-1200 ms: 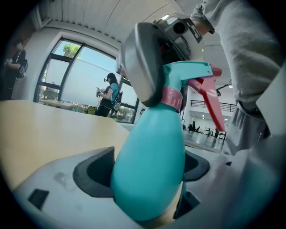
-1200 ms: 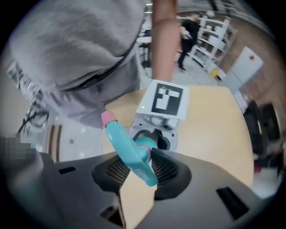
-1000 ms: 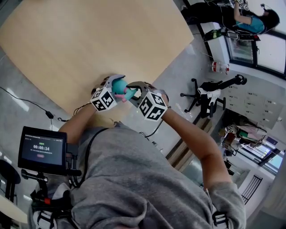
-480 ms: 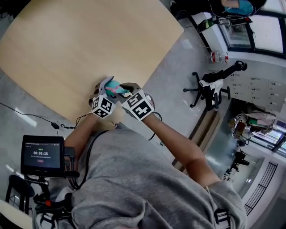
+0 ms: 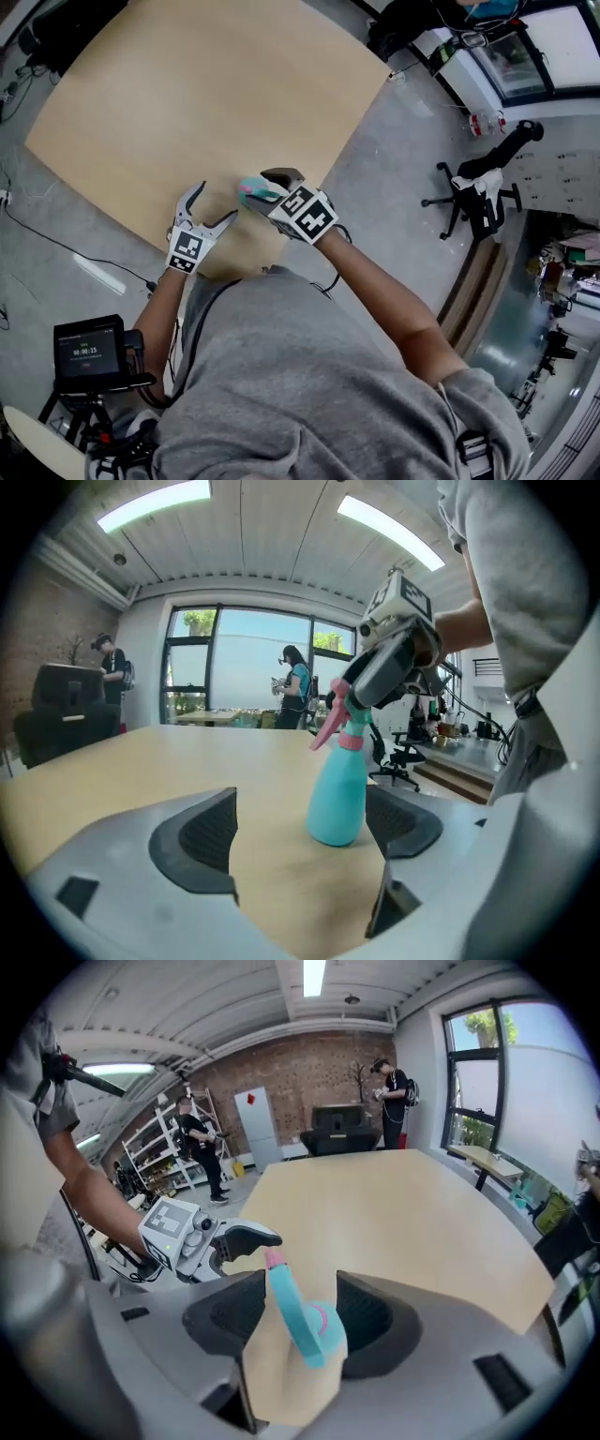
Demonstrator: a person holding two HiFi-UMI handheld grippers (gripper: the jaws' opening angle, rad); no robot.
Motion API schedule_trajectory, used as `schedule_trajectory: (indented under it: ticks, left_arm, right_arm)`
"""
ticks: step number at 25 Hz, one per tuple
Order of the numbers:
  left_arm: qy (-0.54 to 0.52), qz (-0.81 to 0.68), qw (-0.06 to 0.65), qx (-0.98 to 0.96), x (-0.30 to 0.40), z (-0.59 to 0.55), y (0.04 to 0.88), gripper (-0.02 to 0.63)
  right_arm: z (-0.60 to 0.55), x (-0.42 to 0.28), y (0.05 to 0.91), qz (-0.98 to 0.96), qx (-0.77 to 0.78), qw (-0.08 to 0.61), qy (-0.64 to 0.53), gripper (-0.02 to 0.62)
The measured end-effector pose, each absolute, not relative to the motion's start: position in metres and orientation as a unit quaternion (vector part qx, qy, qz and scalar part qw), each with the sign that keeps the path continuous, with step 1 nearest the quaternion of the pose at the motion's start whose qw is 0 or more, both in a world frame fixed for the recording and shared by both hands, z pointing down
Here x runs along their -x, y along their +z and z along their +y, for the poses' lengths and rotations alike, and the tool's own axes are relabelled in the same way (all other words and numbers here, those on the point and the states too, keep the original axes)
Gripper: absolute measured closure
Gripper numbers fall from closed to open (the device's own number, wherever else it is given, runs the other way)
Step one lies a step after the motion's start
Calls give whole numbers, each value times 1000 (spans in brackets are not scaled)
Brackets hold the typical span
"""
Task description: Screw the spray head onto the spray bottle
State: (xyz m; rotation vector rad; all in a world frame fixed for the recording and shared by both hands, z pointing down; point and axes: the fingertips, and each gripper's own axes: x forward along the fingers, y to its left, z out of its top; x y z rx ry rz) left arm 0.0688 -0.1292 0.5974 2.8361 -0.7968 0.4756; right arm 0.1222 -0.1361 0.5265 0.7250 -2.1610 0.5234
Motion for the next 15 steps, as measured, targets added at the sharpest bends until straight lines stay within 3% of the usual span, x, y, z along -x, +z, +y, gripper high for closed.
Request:
schedule_trajectory:
  ticks: [5,11,12,15]
  left_arm:
    - [105,-370,98,-918,-7,-149,550,199]
    - [14,-428,73,-901,35,-179,467,218]
    - [5,-429,62,-901,34,-175,448,246]
    - [-10,-425,28,-905,14,-142,379,425]
  right_arm:
    - [-139,-137,487,-874,-301,323,203,377]
    - [-173,-133,425,-904,-352,165,177,380]
    - [-171,-134,407,-909,-358,140,162,386]
    - [-148,-156,342,-919,-374,71,106,558]
